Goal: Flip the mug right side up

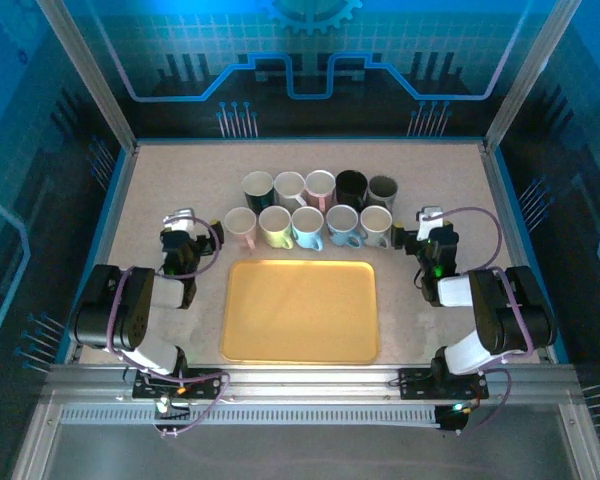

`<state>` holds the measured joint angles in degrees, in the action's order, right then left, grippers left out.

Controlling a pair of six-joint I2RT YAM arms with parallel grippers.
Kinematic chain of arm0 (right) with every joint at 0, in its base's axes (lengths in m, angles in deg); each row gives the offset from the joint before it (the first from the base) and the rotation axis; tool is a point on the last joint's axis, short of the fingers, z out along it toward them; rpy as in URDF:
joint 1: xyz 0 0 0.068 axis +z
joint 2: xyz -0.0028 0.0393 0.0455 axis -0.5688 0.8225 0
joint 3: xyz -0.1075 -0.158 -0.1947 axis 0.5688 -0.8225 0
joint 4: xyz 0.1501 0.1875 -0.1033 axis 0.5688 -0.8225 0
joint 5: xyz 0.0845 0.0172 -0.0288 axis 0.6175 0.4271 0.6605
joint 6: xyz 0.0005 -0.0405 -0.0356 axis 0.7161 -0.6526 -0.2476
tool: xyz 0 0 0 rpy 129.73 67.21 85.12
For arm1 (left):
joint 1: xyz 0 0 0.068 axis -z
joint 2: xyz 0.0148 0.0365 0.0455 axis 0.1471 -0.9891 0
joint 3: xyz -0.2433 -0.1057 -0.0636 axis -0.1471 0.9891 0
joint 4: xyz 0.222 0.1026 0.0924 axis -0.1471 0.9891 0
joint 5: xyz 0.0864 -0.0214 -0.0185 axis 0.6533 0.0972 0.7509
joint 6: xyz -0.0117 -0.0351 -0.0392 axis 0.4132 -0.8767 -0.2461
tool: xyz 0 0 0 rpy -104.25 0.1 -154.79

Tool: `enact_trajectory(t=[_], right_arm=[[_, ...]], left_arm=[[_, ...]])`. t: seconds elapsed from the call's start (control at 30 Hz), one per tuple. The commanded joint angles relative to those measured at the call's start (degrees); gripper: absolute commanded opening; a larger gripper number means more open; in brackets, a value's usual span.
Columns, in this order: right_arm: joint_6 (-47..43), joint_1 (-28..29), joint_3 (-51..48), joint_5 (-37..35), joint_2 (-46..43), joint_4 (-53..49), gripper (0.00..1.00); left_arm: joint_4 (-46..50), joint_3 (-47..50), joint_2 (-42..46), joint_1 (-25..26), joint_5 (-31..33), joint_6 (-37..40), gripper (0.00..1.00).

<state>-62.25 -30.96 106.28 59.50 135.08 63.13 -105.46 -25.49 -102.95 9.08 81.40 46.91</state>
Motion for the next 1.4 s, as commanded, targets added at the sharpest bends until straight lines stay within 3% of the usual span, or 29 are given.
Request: enact_trajectory(t=[0.0, 0.4, 0.57, 1.37], right_arm=[[-0.93, 0.96, 1.22, -2.56, 0.16, -0.77, 1.00], [-0.93, 0.91, 1.40, -2.55, 0.23, -1.23, 1.00], [-4.21, 3.56, 0.31, -3.51, 0.58, 1.66, 1.00], [-3.15, 2.45, 1.13, -2.11, 0.41, -0.33, 1.00]], left_arm=[[1.71, -1.56, -0.02, 0.70, 1.31, 1.72, 0.99], [1.69, -1.77, -0.15, 0.70, 1.36, 1.95, 0.99], [1.21, -1.48, -0.10, 0.95, 1.19, 2.10, 0.99], [3.27, -2.54, -0.03, 0.54, -3.12, 2.89, 0.99]])
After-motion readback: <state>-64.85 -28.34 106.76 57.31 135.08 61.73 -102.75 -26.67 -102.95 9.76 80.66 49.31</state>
